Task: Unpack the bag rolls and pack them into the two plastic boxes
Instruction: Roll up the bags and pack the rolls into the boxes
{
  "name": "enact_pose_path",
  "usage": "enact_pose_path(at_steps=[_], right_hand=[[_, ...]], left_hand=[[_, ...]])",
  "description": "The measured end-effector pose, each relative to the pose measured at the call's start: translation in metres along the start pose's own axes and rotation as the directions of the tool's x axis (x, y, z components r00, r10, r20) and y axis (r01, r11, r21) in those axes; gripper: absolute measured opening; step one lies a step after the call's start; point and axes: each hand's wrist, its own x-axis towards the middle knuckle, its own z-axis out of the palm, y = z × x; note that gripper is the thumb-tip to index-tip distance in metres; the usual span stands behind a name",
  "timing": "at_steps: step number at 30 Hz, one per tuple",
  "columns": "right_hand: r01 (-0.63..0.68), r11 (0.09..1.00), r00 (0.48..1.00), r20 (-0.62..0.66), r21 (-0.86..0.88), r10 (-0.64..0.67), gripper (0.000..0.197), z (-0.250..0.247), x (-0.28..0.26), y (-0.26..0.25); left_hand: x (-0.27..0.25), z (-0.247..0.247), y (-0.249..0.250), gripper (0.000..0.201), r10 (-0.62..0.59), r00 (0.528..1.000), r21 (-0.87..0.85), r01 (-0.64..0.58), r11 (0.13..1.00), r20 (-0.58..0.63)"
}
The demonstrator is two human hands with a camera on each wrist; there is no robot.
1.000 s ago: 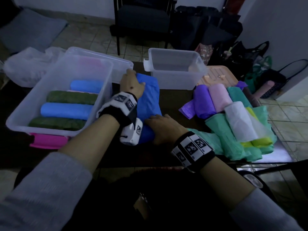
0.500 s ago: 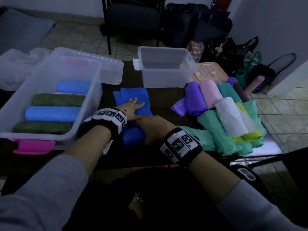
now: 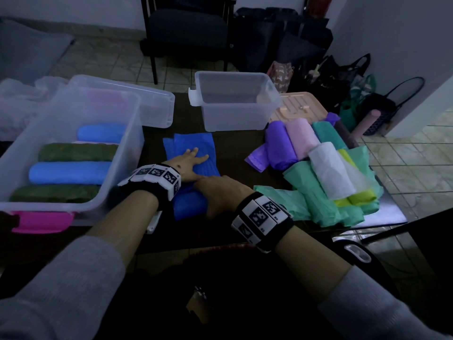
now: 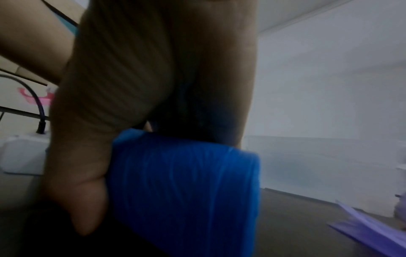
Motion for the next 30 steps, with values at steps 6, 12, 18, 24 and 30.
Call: enact_pose_path(at_steps=[6, 12, 18, 24, 30], right_hand=[[-0.019, 0.990, 1.000, -0.011, 0.139, 0.021, 0.065, 0.000, -0.008, 0.005], [-0.003, 0.997, 0.999, -0.047, 0.083, 0.007, 0.064, 0.004, 0.003, 0.008], [0.000, 0.987, 0.997, -0.070, 0.163, 0.011, 0.069, -0.003, 0.005, 0.017], [-0.020, 0.970, 0.995, -0.090, 0.243, 0.043, 0.065, -0.007, 0.013, 0.026], [-0.019, 0.966, 0.999, -0.030, 0.256, 0.027, 0.052, -0.019, 0.021, 0.030]], left_hand=[[-0.001, -0.003, 0.002, 0.080, 0.003, 1.000, -0.019, -0.003, 1.000, 0.021], [0.000, 0.000, 0.002, 0.076, 0.006, 1.000, -0.032, -0.006, 0.999, -0.009], [-0.004, -0.001, 0.000, 0.077, 0.015, 0.999, -0.110, -0.020, 0.994, -0.047], [-0.024, -0.005, -0.002, 0.034, -0.107, 0.932, -0.268, 0.012, 0.963, -0.346], [-0.054, -0.001, 0.000, 0.022, -0.173, 0.945, -0.358, 0.065, 0.932, -0.279]])
